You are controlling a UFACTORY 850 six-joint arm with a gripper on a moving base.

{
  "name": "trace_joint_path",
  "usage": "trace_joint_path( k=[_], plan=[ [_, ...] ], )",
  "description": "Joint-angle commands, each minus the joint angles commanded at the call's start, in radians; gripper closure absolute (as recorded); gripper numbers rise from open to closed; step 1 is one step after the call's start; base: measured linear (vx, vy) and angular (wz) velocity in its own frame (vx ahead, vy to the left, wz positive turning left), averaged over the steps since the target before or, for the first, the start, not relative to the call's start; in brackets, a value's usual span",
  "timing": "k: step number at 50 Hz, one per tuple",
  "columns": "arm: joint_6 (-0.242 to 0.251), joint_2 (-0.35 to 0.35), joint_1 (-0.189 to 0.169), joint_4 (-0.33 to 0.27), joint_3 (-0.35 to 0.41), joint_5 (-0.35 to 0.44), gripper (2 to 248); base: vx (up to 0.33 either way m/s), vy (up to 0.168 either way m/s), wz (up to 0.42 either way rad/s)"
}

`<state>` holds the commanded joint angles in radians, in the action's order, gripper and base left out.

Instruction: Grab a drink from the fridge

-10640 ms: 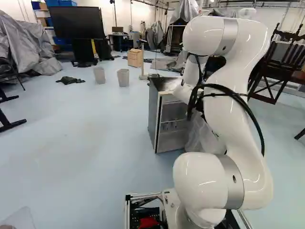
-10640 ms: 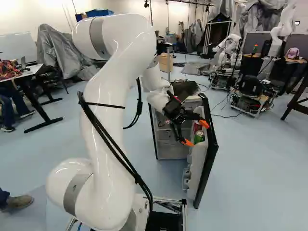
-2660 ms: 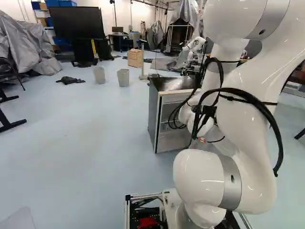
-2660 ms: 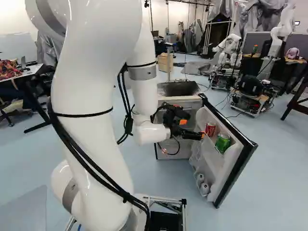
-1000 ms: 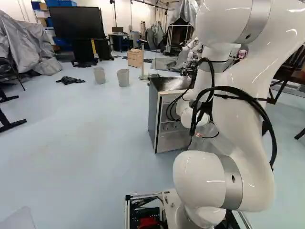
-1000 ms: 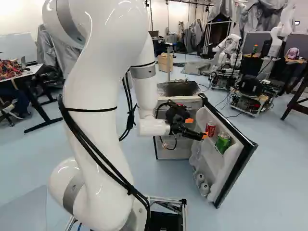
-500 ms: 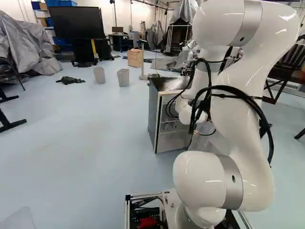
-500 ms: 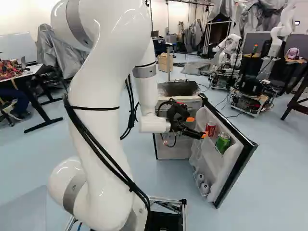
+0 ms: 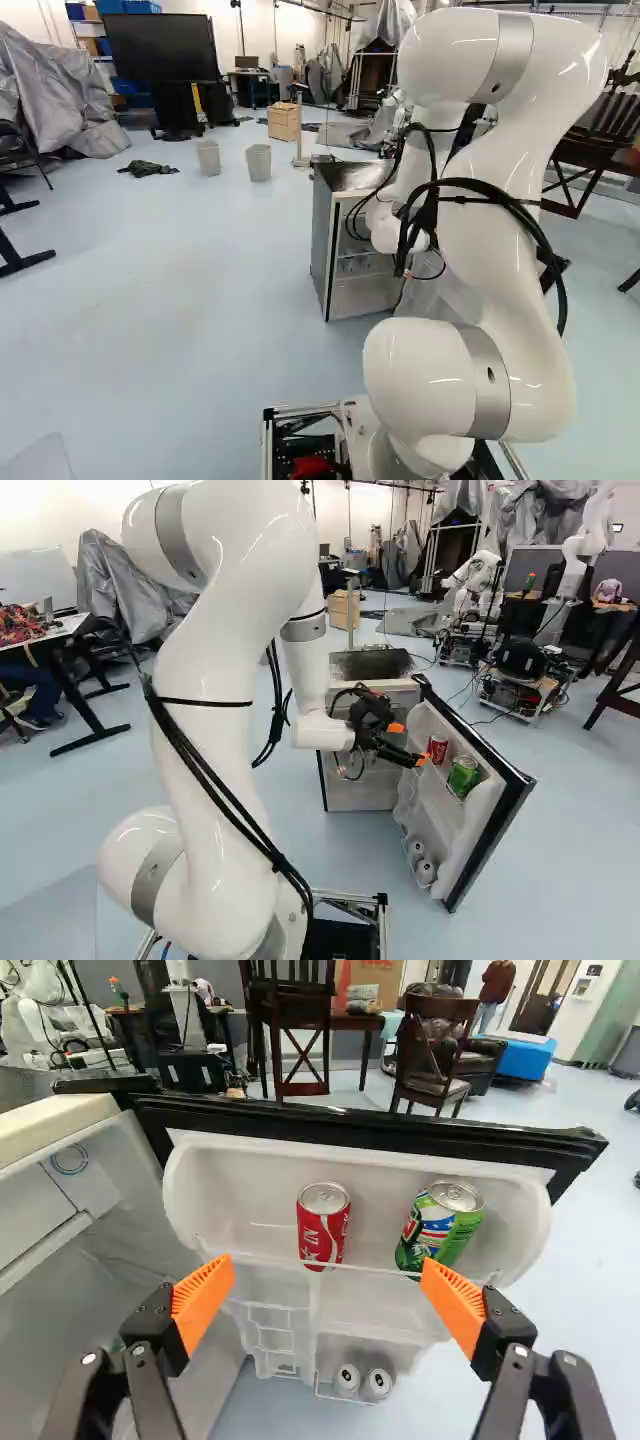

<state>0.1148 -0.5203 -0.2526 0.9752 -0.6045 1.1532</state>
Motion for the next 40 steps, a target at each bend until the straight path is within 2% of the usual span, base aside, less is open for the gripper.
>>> trace_joint_path(
  k=[11, 40],
  plan=[
    [0.0, -0.022, -0.007, 0.004, -0.036, -0.03, 3, 0.0, 0.0, 0.0],
    [0.0, -0.068, -0.061, 0.005, -0.108, -0.092, 3, 0.0, 0.0, 0.0]
  ],
)
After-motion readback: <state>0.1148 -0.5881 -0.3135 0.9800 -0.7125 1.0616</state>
